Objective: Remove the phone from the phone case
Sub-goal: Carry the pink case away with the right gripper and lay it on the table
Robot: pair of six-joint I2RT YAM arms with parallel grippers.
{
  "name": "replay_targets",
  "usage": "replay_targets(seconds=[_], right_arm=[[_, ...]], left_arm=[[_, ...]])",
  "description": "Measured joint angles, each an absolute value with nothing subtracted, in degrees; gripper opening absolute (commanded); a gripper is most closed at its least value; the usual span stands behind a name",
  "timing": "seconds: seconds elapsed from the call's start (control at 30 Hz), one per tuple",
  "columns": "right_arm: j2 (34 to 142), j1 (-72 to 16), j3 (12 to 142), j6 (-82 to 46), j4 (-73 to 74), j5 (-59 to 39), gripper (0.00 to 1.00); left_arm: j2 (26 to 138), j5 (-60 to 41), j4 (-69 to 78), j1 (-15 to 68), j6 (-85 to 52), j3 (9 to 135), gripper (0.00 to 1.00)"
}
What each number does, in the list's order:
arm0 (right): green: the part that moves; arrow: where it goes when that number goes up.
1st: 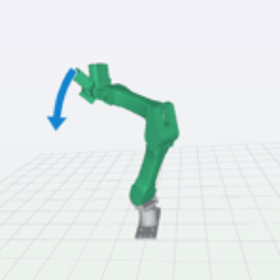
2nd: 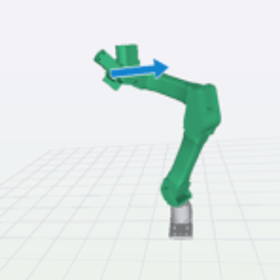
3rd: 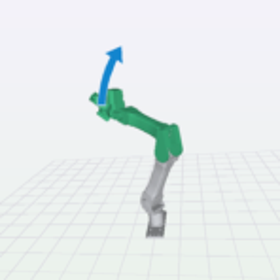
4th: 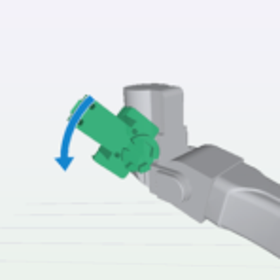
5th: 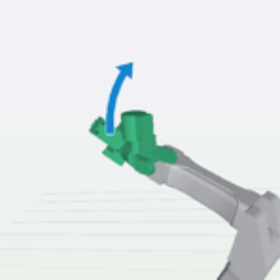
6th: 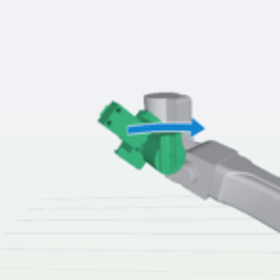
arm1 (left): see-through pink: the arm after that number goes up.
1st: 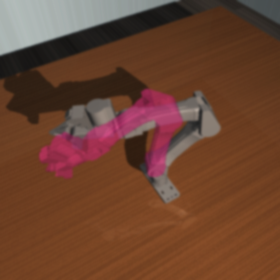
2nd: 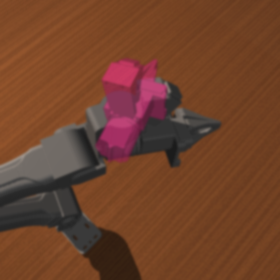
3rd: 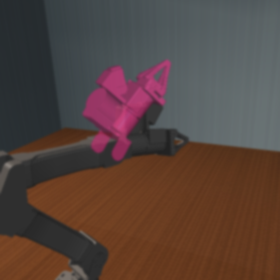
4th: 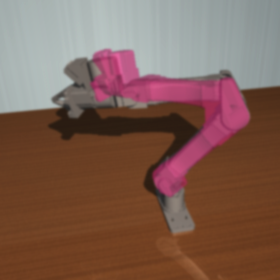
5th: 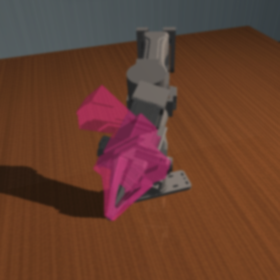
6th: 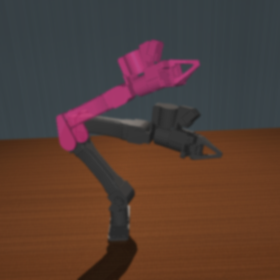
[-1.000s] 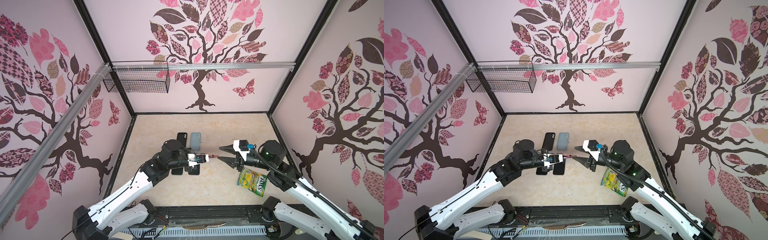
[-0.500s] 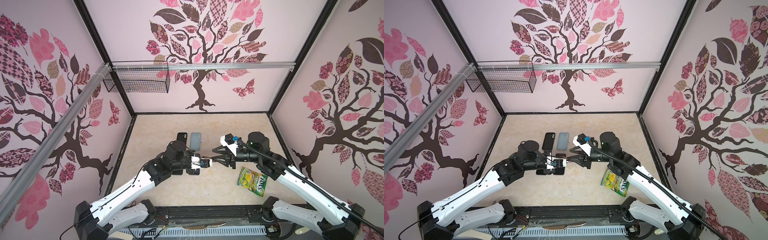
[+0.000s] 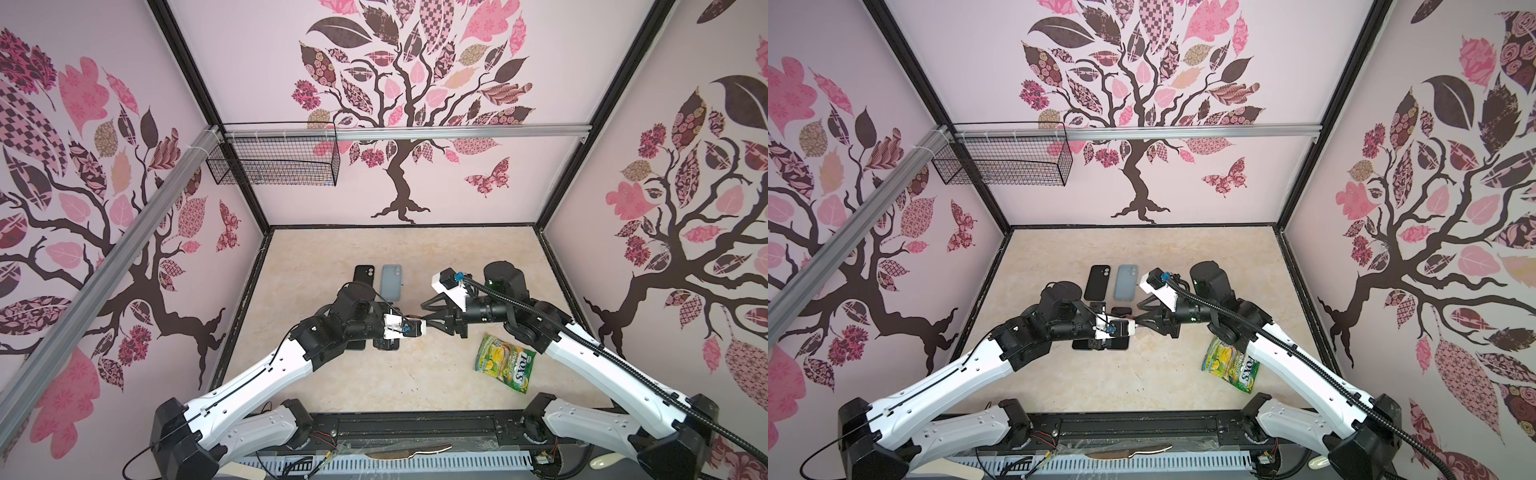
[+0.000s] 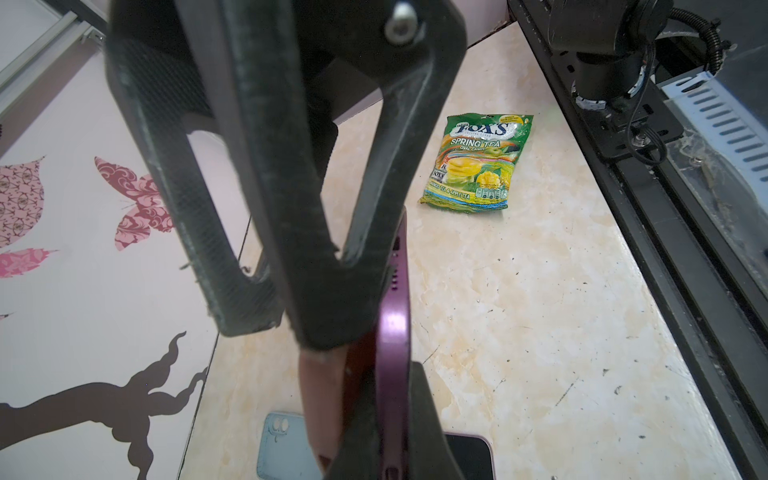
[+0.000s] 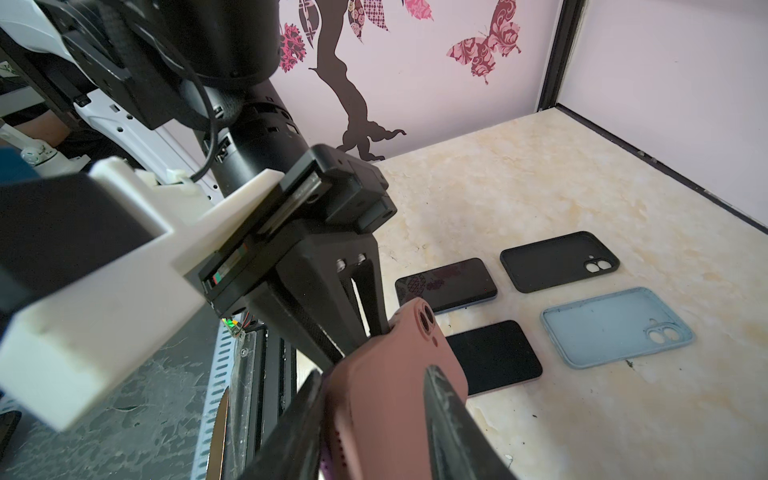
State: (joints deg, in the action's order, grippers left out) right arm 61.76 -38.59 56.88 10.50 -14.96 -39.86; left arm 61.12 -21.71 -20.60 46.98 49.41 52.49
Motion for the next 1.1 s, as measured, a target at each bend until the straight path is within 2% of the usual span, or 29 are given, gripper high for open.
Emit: replay_targets(seconds=[0.17,0.3,0.5,0.67,0.8,0.97,1.1], right_arm=[[63.2,-39.8,58.9,11.3,-17.5,-36.9,0.35],[64.6,-41.4,60.1,12.9,-19.4,-34.6,0.27],[65.3,-42.3,60.8,13.6,-20.3,-33.4,0.01],[64.9,-42.5,60.7,9.9,-18.2,-30.1,0.00],[63.0,-41.8,57.3,1.7,-10.9,-26.5,0.00],[62.1,-34.1,48.2,-13.2,1.0,-15.3,0.00],[62.9,-33.2,42.4,-23.4,9.4,-5.8,0.00]], left_arm=[[61.1,-21.1,-21.2,47.0,49.6,52.5,0.00],[61.1,-20.1,-22.1,47.0,49.7,52.5,0.00],[61.0,-18.3,-22.6,47.0,49.8,52.5,0.00],[60.2,-17.1,-22.4,47.1,49.5,52.5,0.00],[58.2,-15.9,-21.7,47.1,48.7,52.1,0.00],[51.6,-17.1,-18.6,47.5,45.8,49.2,0.00],[47.4,-16.3,-16.7,47.5,41.8,46.5,0.00]])
